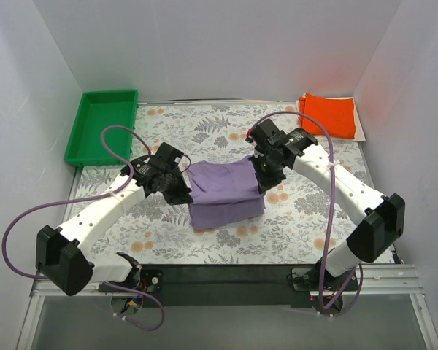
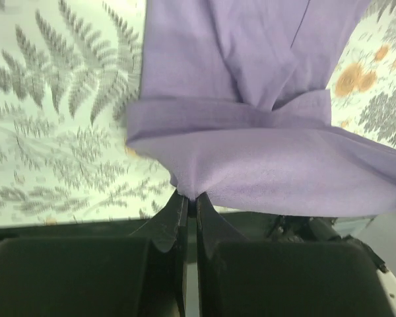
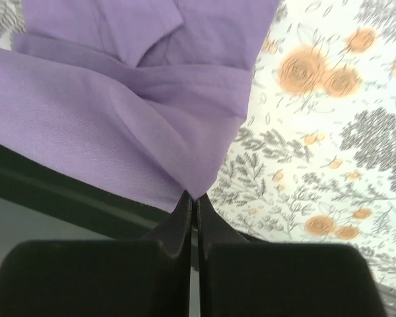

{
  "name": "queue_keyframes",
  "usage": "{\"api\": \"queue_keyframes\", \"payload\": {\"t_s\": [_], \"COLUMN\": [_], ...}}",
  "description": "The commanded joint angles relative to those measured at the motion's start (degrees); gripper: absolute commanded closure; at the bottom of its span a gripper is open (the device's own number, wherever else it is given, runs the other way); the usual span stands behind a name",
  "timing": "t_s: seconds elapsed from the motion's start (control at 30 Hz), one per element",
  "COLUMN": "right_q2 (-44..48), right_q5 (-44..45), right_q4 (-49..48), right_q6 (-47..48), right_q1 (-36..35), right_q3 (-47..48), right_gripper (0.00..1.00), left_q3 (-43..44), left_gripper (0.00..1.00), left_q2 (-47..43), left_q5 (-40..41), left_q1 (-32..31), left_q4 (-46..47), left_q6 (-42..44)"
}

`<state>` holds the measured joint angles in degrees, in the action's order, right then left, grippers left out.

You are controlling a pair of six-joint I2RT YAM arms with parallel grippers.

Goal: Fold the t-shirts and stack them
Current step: Fold the tshirt

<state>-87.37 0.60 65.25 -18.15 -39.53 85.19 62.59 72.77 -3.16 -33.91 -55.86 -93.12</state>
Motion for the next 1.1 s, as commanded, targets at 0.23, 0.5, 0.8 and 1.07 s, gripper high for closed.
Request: {"api": "queue_keyframes", "payload": {"t_s": [0.23,0.5,0.8,1.07], "right_q2": [-8.3,-13.7,-18.7,-22.9], "right_q5": [2.7,1.3,1.2,1.6], "right_q4": [-5.0,-10.1,-18.8,-23.5], "right_q6": [8.5,10.6,10.6,10.9], "right_q1": [5.0,7.7,9.3,10.9], "right_q3": [8.9,11.5,7.2,6.9], "right_gripper": [0.99,0.99,0.99,0.99], "left_q3": [3.3,2.8,1.5,0.5], "left_gripper": [1.00,1.00,1.00,1.00], "left_q2": [6.6,10.6,16.2,20.7], "left_q5": [5.0,3.8,6.0,5.0], "left_q1": [6.5,8.6,10.7,11.9], "left_q4": [10.1,15.7,21.0,26.1], "left_q6": [8.7,9.4,9.7,12.1]}}
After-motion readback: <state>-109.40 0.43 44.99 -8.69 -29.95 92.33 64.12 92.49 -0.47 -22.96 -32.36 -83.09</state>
